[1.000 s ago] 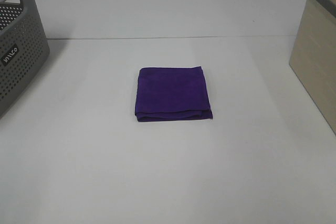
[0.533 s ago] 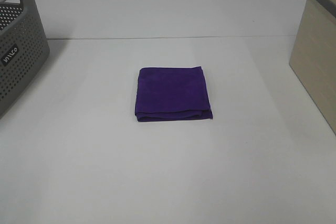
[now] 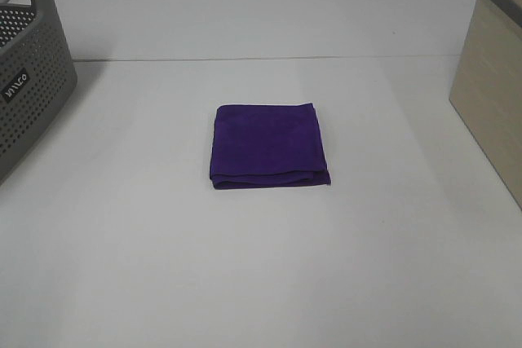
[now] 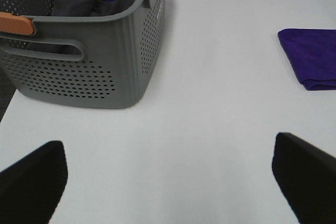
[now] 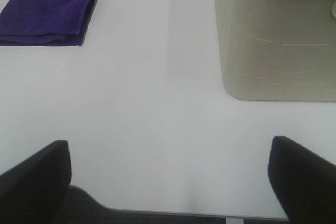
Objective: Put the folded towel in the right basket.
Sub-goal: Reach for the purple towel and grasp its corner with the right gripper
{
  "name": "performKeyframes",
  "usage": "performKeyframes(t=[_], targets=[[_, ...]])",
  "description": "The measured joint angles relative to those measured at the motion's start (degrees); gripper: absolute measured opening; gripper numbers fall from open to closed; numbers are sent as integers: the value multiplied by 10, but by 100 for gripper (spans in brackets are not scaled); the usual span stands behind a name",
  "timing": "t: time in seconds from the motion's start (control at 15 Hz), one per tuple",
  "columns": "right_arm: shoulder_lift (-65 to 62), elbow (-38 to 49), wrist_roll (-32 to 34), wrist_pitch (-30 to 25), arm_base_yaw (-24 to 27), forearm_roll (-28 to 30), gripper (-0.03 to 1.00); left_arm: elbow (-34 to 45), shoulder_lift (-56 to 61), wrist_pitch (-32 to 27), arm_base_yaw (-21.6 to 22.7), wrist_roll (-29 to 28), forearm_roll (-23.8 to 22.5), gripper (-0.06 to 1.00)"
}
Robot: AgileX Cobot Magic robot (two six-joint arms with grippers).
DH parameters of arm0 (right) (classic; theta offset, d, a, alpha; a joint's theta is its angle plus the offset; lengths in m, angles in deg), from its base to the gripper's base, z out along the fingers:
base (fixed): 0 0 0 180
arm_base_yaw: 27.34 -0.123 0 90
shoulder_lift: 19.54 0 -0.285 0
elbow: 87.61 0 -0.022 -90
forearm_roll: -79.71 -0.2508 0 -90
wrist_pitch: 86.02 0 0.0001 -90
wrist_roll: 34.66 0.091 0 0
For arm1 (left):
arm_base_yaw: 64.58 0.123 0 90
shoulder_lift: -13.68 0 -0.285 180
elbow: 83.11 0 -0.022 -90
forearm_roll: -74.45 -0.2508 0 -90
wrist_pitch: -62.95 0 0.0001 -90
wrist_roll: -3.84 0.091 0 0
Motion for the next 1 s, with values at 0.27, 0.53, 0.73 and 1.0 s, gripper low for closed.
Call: performKeyframes(t=[0.27, 0.53, 0.73, 1.0], targets=[[0, 0, 0, 0, 0, 0, 98, 0, 0, 0, 0, 0, 0, 99], [0, 0, 0, 0, 0, 0, 98, 0, 0, 0, 0, 0, 0, 99], [2, -5, 1, 1, 0, -4, 98, 0, 0, 0, 0, 0, 0, 99], [170, -129, 11, -53, 0, -52, 98, 0, 0, 0, 0, 0, 0, 99]])
